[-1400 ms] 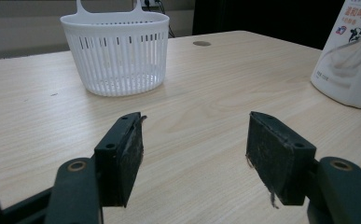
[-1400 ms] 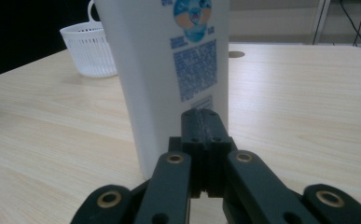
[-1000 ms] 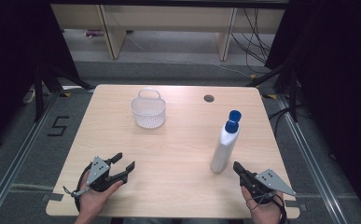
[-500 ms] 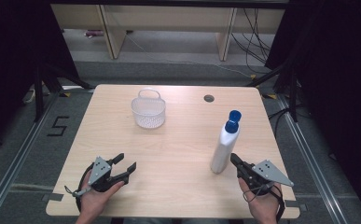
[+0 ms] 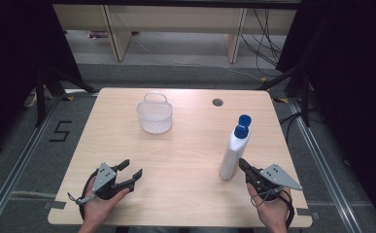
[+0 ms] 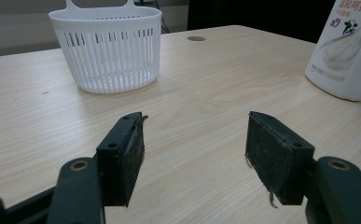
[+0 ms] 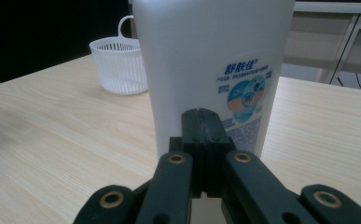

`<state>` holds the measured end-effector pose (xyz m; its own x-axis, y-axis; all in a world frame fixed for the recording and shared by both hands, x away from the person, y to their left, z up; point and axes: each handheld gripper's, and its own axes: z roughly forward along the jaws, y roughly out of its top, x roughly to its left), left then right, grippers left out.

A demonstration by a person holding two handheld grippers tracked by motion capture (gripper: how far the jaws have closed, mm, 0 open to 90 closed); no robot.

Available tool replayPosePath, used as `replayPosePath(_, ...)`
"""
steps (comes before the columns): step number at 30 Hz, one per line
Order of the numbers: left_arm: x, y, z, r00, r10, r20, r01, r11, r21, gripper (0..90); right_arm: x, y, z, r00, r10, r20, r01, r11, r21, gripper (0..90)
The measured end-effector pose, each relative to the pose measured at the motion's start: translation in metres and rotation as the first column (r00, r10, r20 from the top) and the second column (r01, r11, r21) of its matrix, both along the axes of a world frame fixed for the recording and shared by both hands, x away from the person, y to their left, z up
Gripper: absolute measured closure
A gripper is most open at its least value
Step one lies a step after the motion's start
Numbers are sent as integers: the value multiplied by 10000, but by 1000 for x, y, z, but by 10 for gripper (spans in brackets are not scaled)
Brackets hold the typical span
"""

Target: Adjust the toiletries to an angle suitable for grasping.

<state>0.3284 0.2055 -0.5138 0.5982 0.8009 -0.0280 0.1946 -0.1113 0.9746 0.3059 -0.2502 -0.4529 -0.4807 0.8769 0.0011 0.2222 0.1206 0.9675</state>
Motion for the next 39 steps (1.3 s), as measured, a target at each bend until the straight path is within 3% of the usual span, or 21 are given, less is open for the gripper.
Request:
replayPosePath(4, 0, 0, 0, 10000, 45, -27, -45, 10000, -51, 365, 0, 1, -1, 9996, 29, -288, -28, 10000, 26, 900)
replayPosePath(5, -2, 0, 1, 9996, 195, -215, -195, 9998, 12, 365, 1, 1, -1, 9996, 47, -265, -43, 9999, 137, 900)
replayPosePath(6, -2, 0, 1, 9995, 202, -229, -201, 9998, 28, 365, 1, 1, 0, 9996, 72, -289, -73, 10000, -35, 900)
replayPosePath(12, -2, 0, 1, 9996, 199, -218, -198, 9998, 16, 365, 1, -5, 3, 9996, -191, -186, 191, 9998, -5, 900)
replayPosePath(13, 0, -1, 1, 10000, 51, -14, -51, 10000, -4, 365, 2, -5, 3, 9997, -217, -94, 217, 9998, 7, 900)
replayPosePath(16, 0, -1, 0, 10000, 26, -2, -26, 10000, -6, 365, 3, -5, 3, 9998, -177, 29, 178, 9998, -73, 900)
replayPosePath(21, -2, -1, 1, 9996, 169, -215, -168, 9998, 43, 365, 5, 0, 4, 9997, -81, -241, 78, 9999, -95, 900)
replayPosePath(24, -2, -1, 1, 9996, 166, -215, -166, 9999, 43, 365, 5, 0, 3, 9999, -146, -77, 146, 9999, -40, 900)
replayPosePath(39, -1, -1, 0, 9998, 95, -195, -93, 9999, 123, 363, 10, 14, 5, 9999, 17, -170, -20, 9998, -211, 900)
